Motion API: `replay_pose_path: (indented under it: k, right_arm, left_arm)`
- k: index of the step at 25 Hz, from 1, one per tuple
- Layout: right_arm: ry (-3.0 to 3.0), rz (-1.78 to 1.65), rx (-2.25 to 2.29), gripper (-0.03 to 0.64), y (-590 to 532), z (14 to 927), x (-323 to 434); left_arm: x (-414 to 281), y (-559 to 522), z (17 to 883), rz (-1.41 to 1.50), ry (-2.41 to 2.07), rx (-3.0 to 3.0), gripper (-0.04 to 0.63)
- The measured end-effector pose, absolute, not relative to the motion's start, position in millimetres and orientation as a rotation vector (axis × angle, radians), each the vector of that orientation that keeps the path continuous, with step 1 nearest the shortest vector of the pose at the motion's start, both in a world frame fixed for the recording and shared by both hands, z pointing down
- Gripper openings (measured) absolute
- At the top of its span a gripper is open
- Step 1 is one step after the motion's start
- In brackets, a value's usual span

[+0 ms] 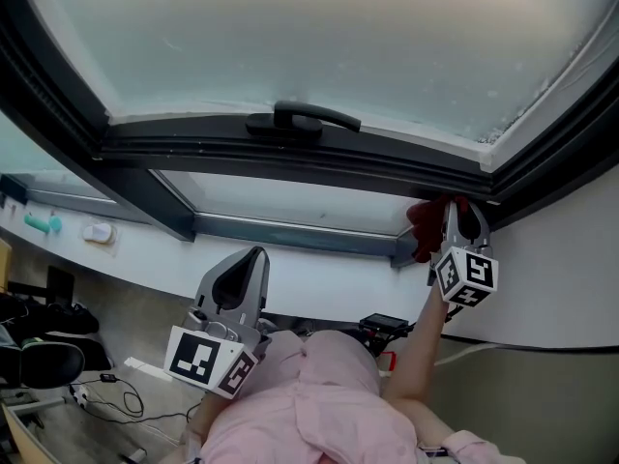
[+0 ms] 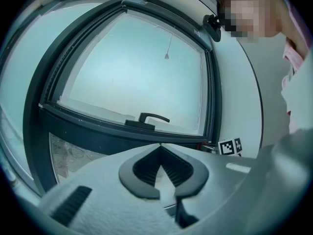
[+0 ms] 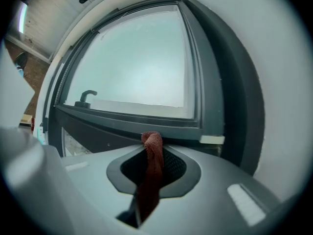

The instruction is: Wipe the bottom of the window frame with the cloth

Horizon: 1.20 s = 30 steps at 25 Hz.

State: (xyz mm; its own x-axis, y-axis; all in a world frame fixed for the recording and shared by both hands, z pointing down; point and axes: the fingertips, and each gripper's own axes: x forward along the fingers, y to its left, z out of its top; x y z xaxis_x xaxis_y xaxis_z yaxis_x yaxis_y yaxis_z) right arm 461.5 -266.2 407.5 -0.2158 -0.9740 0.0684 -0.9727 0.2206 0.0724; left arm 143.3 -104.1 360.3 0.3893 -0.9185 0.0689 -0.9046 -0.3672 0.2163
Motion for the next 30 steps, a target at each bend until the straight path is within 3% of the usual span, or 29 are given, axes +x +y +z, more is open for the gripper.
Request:
replay_pose_path:
  k: [15, 30]
  right_arm:
    - [-2.226, 0.042, 2.090, 0.046, -264.0, 409.0, 521.9]
    - [-2.409, 0.160, 2.086, 0.049, -238.9, 402.2, 502.4]
  left_arm:
    - [147.0, -106.3, 360.8, -0.083, -1.601, 2.426, -0.002]
    - [122.0, -84.1, 378.1, -0.053, -1.616, 2.351, -0.002]
